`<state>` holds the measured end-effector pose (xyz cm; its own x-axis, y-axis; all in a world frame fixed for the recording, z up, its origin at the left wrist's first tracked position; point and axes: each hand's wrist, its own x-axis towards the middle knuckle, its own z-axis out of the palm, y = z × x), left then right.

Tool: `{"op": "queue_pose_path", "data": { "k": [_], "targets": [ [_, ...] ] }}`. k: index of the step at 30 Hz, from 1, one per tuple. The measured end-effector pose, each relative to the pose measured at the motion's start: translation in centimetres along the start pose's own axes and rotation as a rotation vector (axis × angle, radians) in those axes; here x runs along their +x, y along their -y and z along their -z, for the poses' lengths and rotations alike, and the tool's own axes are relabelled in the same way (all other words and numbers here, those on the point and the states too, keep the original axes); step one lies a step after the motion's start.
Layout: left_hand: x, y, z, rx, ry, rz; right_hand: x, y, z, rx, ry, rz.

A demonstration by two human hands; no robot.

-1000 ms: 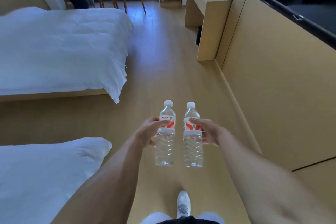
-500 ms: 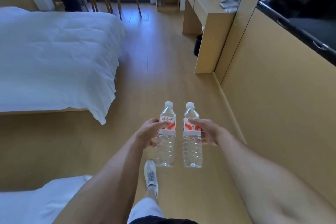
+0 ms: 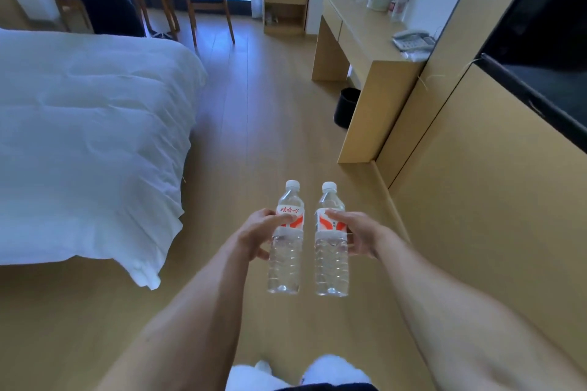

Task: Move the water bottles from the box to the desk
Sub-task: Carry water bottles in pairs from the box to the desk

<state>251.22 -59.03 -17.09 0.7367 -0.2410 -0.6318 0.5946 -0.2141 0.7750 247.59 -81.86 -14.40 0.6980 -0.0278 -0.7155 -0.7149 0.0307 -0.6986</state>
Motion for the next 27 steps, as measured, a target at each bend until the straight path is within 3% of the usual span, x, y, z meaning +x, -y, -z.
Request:
{"op": "queue_pose_path", "data": {
  "k": [17,27],
  "targets": [
    [23.3,-22.0,5.1,-0.052,-0.146,-0.141,24.8,23.8,4.7,-0.03,0.108,0.103],
    [35.2,-34.8,5.6,-0.068,-0.134,-0.203,34.5,37.7,9.3,-0.009,0.124,0.161]
  ]
}}
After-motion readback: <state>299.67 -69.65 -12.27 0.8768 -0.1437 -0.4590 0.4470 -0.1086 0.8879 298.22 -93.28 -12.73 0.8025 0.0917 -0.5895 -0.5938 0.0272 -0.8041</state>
